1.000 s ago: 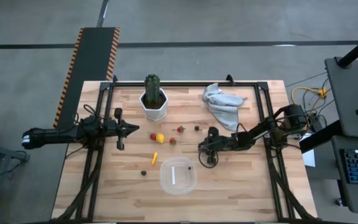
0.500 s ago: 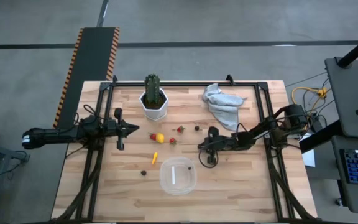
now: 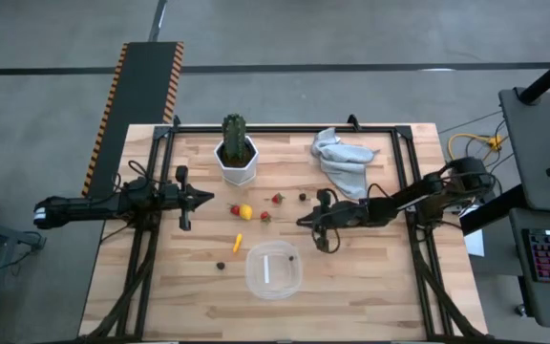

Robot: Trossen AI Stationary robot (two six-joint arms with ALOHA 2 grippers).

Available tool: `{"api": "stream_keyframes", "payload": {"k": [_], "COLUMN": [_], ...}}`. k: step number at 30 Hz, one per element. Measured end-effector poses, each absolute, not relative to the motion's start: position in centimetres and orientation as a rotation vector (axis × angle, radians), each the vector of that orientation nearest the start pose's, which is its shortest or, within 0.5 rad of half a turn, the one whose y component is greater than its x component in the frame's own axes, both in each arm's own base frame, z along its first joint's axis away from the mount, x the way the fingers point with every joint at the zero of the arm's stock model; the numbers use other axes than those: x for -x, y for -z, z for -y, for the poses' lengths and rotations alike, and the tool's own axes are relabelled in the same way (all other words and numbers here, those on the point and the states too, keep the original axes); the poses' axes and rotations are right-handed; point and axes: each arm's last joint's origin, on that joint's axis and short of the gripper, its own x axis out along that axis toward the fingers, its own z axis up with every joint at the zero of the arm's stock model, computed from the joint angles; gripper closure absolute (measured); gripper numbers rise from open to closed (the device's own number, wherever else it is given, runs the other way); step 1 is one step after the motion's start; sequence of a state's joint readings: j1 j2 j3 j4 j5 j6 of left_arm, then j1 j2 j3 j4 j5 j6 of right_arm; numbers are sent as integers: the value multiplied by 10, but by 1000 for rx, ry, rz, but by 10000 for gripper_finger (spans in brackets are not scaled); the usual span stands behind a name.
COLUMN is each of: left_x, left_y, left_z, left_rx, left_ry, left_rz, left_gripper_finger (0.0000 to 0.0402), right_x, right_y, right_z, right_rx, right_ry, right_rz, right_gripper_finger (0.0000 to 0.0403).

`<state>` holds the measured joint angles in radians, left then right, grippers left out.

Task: Pick and placing Produce into tupperware
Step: Put the blueberry into the transparent container, then put the black cherry into the transparent container

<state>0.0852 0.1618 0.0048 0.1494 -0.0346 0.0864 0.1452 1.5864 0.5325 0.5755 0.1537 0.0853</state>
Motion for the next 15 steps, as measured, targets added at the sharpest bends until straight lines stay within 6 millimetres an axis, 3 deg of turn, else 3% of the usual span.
{"api": "stream_keyframes", "payload": {"k": [5,15], "left_x": [-107,-107], "left_y": [-166,-167], "left_z": [-10,-10], "left_rx": [-87,-86], "left_ry": [-119,-120], "left_rz": [-11,-8], "left_gripper_finger": [402,402], "right_x": [-292,-311], "right_y": [-159,-184], "right_z": [-43,-63], "right_rx": [-54,25], "right_ry": [-133,-233], "right_rz": [-423,-603], "right_gripper_finger": [383,392]}}
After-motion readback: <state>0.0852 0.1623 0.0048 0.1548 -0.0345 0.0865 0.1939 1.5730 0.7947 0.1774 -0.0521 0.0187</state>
